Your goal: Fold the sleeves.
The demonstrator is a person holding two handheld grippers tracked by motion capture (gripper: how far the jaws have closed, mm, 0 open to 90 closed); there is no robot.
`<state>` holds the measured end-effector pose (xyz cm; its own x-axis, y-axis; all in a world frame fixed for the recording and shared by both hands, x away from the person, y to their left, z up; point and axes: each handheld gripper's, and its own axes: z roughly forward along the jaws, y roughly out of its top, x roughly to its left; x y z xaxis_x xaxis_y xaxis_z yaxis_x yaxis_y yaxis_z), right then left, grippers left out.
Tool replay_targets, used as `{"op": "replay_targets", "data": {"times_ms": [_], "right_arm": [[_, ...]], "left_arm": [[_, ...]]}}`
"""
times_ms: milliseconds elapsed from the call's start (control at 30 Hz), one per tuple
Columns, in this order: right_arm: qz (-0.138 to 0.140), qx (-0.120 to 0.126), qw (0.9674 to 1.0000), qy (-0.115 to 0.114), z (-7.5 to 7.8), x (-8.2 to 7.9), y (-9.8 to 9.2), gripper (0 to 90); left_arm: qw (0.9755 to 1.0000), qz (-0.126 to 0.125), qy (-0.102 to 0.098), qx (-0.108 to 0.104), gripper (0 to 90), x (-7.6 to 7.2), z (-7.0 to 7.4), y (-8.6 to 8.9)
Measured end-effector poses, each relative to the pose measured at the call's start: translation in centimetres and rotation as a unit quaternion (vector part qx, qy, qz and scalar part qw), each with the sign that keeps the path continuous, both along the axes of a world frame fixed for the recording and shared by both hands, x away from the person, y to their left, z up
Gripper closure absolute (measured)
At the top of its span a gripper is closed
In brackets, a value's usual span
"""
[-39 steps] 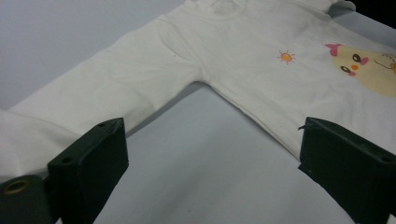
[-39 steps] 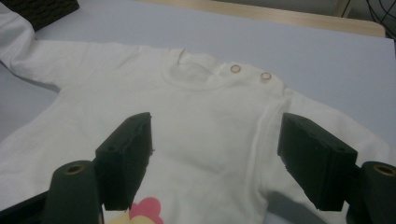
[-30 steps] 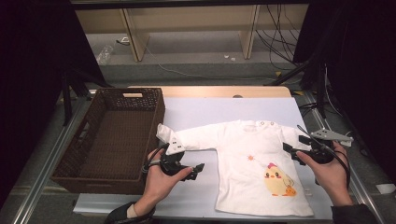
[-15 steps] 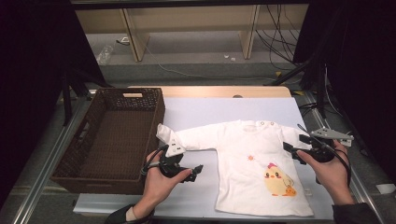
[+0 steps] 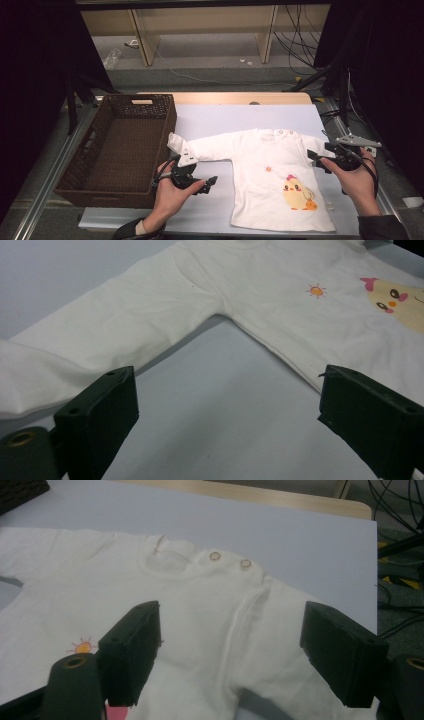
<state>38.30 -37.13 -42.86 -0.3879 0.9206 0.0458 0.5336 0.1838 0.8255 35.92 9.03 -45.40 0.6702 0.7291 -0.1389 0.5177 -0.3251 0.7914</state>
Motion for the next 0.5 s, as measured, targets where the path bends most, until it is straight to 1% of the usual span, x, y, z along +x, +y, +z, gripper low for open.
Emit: {"op": "replay_targets", "data": {"times_ms": [100, 167, 200, 367, 433, 467, 500], "right_arm": [[-0.003, -0.005, 1.0, 0.008, -0.2, -0.1, -0.4, 27.2], [-0.009, -0.006, 0.9999, 0.009, -0.3, 0.0, -0.7, 28.4], [-0.013, -0.009, 0.9998, 0.013, -0.3, 0.0, -0.9, 28.9], [-0.035, -0.009, 0.9991, 0.023, -0.8, 0.4, -2.0, 30.2], [-0.035, -0.01, 0.9991, 0.023, -0.9, 0.5, -1.9, 30.3], [-0.034, -0.01, 0.999, 0.026, -0.9, 0.5, -1.8, 30.3], [-0.033, -0.011, 0.9991, 0.026, -0.9, 0.6, -1.7, 30.2]], "left_arm": [[1.0, 0.0, 0.0, 0.001, 8.6, -0.2, 0.0, -0.1], [1.0, 0.0, -0.002, 0.001, 8.6, -0.2, 0.1, -0.3], [1.0, -0.001, -0.003, 0.002, 8.8, -0.2, 0.1, -0.3], [1.0, 0.003, 0.001, -0.001, 9.1, -0.1, 0.1, -0.2], [1.0, 0.009, 0.001, -0.001, 9.7, 0.1, 0.1, -0.2], [0.9999, 0.014, 0.002, 0.0, 10.6, 0.2, 0.1, -0.2], [0.9998, 0.022, 0.0, 0.002, 11.9, 0.6, 0.2, -0.3]]}}
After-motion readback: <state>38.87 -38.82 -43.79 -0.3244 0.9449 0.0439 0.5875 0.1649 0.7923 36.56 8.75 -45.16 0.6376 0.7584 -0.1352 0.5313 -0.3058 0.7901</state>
